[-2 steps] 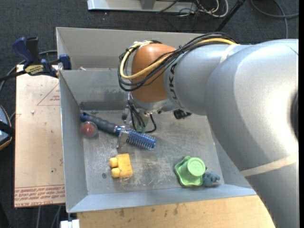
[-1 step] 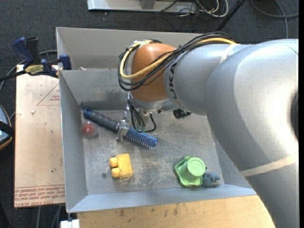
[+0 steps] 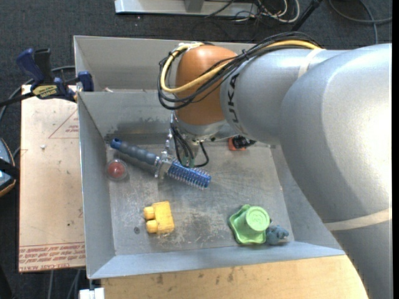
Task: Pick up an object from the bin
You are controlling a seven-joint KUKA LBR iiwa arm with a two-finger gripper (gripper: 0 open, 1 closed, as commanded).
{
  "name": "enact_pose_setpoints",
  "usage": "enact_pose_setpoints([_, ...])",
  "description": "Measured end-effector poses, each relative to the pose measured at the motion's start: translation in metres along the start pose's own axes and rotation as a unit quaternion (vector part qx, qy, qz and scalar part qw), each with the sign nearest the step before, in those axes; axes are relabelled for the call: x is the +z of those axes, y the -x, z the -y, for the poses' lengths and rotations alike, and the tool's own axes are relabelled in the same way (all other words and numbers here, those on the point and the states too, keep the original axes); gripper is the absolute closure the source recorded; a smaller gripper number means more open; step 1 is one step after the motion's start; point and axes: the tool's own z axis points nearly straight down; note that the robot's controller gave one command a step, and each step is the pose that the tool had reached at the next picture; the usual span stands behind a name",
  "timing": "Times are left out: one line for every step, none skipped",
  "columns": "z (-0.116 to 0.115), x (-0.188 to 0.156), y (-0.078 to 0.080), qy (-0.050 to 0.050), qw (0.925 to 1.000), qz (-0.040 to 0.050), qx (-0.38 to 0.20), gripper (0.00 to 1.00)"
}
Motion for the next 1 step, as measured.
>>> enact_pose_setpoints([-0.0011, -0.0678, 0.0013, 0.001, 1.0, 0.0021, -0.001, 1.0])
